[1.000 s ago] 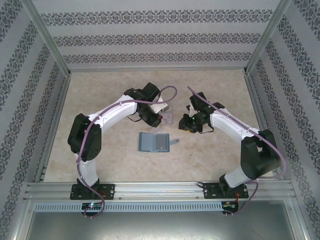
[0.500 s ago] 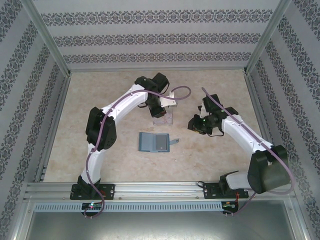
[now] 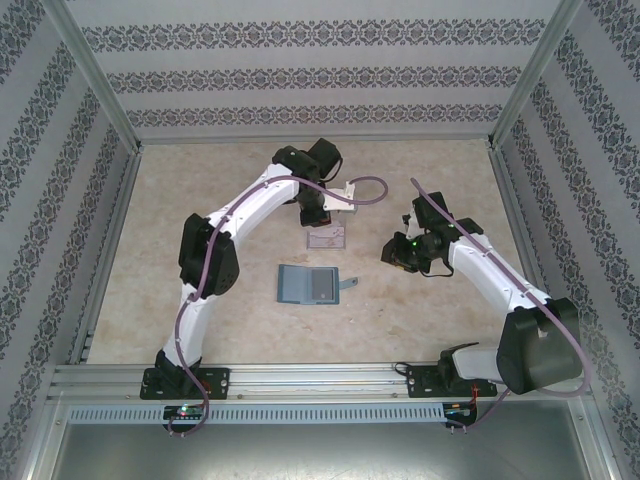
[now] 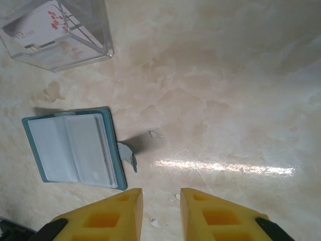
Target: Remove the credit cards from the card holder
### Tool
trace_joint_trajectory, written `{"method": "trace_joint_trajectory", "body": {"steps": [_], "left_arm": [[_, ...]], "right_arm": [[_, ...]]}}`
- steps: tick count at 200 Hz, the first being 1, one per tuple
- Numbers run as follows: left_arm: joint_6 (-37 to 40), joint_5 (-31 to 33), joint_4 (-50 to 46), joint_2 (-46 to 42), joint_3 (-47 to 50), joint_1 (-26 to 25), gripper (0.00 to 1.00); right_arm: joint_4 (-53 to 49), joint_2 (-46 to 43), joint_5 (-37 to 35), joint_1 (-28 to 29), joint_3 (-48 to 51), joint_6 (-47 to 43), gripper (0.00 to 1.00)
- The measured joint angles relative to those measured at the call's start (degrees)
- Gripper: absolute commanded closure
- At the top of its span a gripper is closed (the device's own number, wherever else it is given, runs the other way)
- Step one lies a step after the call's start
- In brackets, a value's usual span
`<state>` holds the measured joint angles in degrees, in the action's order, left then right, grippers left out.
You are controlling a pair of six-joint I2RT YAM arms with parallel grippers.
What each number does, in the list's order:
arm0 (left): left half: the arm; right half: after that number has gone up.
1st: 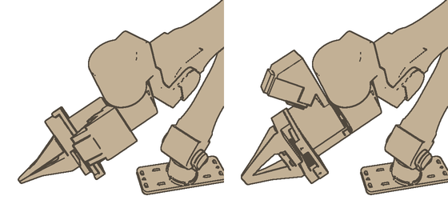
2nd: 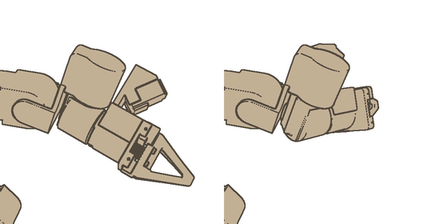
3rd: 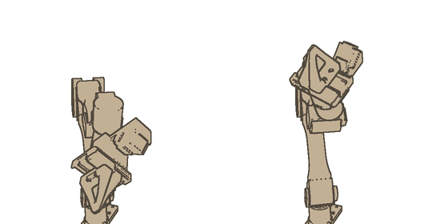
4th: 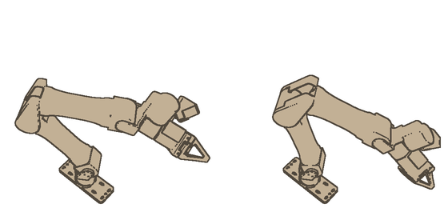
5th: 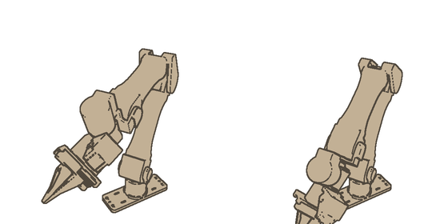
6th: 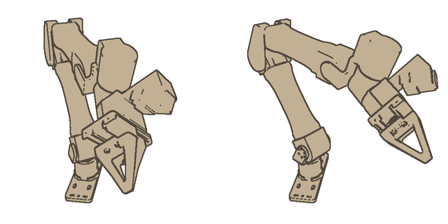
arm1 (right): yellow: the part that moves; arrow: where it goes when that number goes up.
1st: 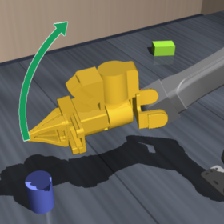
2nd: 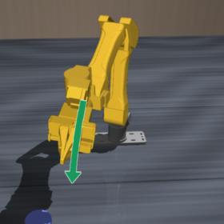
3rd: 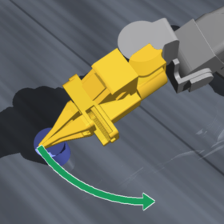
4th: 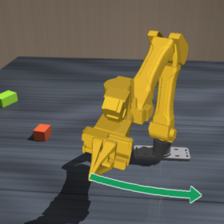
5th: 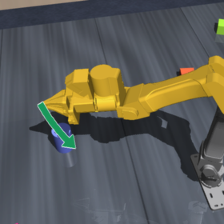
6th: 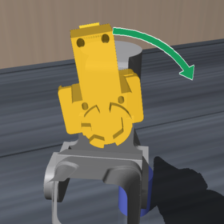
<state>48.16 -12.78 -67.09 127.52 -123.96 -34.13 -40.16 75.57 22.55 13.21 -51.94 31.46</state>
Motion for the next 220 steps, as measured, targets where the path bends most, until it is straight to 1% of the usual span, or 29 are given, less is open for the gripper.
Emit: {"method": "trace_joint_trajectory", "body": {"steps": [77, 117, 155, 171, 191, 220], "left_arm": [[2.34, 1.07, -1.14, 6.43, -6.01, 0.0, 1.0], [2.71, 0.83, -3.52, 8.63, -9.53, -0.02, 1.0], [2.97, 1.09, -6.19, 10.1, -10.49, -0.17, 1.0], [3.1, 1.36, -6.93, 10.86, -10.54, -0.44, 0.97], [3.19, 1.7, -7.32, 11.72, -10.54, -0.7, 0.88], [3.3, 2.47, -7.8, 12.13, -11.28, -0.74, 0.82]], "right_arm": [[-0.28, -1.33, 0.2, -1.75, 1.88, -0.13, 0.74], [-0.42, -2.8, 0.46, -2.67, 2.82, -0.24, 0.74], [-0.37, -2.91, 0.87, -2.99, 3.02, -0.26, 0.74], [-0.37, -2.91, 0.87, -2.99, 3.06, -0.26, 0.74], [-0.37, -2.91, 0.87, -2.99, 3.06, -0.26, 0.74], [-0.37, -2.91, 0.87, -2.99, 3.06, -0.26, 0.73]]}}
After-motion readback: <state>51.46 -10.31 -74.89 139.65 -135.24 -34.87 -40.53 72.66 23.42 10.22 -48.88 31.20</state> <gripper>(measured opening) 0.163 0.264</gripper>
